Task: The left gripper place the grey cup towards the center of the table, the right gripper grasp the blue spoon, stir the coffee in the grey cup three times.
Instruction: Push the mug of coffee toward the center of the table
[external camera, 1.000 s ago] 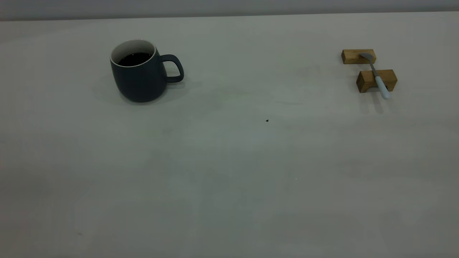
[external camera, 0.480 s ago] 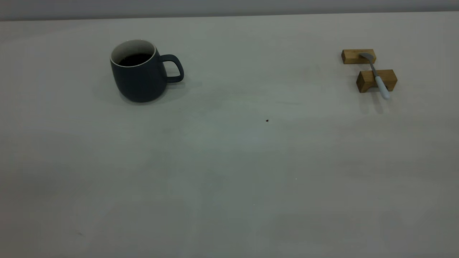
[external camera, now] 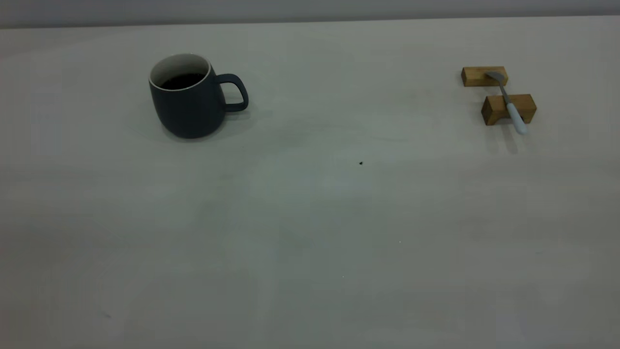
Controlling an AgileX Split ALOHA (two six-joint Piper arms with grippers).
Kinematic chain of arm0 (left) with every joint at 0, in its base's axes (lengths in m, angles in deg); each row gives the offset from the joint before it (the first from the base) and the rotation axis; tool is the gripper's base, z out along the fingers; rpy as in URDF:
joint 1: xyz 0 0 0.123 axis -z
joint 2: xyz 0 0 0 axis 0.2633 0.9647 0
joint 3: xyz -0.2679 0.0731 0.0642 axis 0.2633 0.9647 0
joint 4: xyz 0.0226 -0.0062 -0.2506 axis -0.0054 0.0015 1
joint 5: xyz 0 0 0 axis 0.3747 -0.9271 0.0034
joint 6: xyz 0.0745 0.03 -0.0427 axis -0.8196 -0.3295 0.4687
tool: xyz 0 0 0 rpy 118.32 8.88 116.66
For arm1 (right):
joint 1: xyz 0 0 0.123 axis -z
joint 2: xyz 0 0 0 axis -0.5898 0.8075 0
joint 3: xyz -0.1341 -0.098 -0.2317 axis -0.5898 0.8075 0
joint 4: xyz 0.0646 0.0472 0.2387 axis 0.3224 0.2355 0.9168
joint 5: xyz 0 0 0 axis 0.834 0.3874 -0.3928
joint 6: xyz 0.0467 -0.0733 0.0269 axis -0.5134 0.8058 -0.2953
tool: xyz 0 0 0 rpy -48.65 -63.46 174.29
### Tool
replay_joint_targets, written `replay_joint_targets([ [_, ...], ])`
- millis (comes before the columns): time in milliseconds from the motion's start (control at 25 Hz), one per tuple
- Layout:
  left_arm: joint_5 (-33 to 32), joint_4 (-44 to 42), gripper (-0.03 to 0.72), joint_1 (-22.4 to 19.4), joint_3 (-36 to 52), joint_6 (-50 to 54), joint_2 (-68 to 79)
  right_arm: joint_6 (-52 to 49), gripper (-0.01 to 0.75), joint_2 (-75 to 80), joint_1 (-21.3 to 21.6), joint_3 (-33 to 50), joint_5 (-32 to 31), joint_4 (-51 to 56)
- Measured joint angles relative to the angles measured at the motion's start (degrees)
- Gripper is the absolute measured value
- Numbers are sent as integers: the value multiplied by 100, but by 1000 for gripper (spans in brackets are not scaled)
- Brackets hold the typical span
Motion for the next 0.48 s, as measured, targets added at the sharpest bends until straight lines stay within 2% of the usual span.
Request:
replay_joint_targets([
  [320,1730,-105,585,0,-342,60,3299,0,238,0,0,0,0,0],
  [480,2155,-107,585,0,-969,-136,4946,0,238,0,0,0,0,0],
])
